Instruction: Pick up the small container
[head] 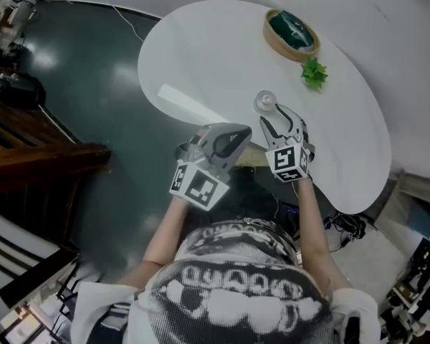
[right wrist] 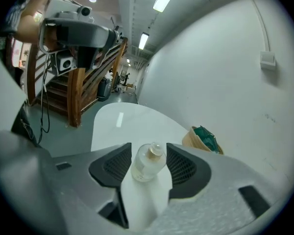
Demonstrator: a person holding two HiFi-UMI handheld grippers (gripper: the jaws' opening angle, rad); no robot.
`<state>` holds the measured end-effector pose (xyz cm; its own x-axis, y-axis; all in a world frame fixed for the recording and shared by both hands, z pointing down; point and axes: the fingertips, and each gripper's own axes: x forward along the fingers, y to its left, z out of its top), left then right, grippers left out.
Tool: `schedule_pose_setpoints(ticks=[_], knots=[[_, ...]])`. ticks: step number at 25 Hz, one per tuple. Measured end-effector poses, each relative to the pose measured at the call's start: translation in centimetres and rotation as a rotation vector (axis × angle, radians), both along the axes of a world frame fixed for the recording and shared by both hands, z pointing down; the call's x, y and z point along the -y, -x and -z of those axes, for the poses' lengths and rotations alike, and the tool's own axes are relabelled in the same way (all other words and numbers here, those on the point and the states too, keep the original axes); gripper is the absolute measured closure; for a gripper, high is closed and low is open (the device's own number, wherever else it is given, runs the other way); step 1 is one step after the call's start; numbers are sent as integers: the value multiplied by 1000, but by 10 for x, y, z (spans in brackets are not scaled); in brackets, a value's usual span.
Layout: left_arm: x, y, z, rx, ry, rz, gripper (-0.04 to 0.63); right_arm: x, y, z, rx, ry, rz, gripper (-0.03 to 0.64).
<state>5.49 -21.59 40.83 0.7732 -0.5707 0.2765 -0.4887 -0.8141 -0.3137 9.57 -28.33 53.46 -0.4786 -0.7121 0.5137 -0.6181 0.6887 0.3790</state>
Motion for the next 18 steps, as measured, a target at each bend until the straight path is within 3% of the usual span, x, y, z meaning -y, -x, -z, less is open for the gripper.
schedule_pose_setpoints(ticks=[10, 18], knots=[[14, -6, -9, 19, 12, 93, 589, 33, -1, -45, 10, 120, 54, 275], [22, -1, -11, 29, 14, 164, 589, 47, 5, -72, 31, 198, 85, 265]])
